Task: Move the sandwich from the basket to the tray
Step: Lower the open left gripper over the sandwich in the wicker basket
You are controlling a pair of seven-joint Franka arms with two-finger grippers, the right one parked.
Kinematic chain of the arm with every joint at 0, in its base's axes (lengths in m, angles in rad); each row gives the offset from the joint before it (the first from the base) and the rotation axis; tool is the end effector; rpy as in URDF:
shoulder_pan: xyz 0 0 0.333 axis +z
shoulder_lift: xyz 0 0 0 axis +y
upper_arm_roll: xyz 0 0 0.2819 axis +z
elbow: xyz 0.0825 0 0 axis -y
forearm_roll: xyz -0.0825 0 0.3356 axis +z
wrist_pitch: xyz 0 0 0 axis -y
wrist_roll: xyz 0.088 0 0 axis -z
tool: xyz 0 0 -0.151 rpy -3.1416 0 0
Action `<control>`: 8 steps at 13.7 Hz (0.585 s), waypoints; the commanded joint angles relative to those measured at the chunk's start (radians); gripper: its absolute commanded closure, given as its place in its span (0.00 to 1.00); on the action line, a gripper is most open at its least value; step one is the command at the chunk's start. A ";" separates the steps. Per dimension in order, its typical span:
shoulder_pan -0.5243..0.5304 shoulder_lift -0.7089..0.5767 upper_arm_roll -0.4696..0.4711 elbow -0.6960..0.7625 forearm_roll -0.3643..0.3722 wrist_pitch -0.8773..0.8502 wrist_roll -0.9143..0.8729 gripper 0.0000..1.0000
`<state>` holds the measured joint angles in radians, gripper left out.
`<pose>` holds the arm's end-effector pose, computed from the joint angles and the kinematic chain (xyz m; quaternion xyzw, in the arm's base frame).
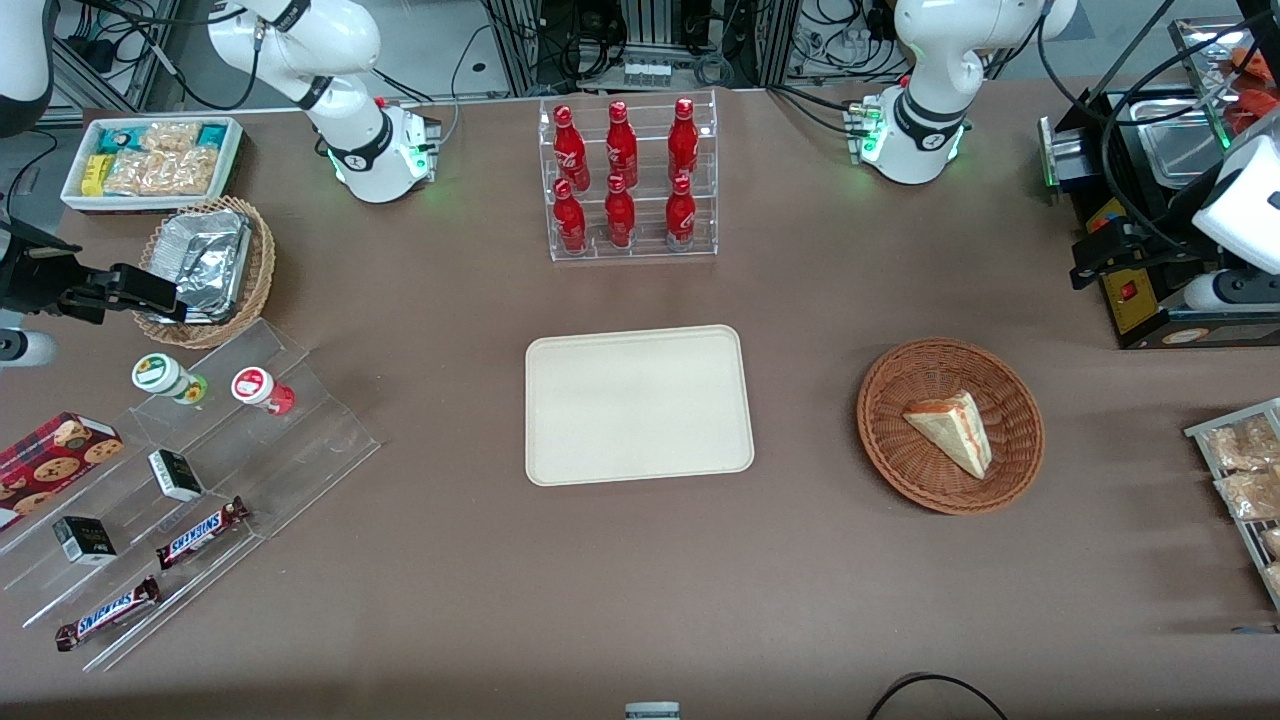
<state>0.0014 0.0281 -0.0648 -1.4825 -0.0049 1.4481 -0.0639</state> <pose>0.4978 -0.0320 0.5588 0.9995 0.0000 -0.0314 0.0014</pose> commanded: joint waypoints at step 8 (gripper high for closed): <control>-0.008 -0.108 0.011 -0.453 0.042 0.403 -0.092 0.00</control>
<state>0.0018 0.0019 -0.0584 -1.7474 0.0217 1.7058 -0.0928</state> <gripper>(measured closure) 0.000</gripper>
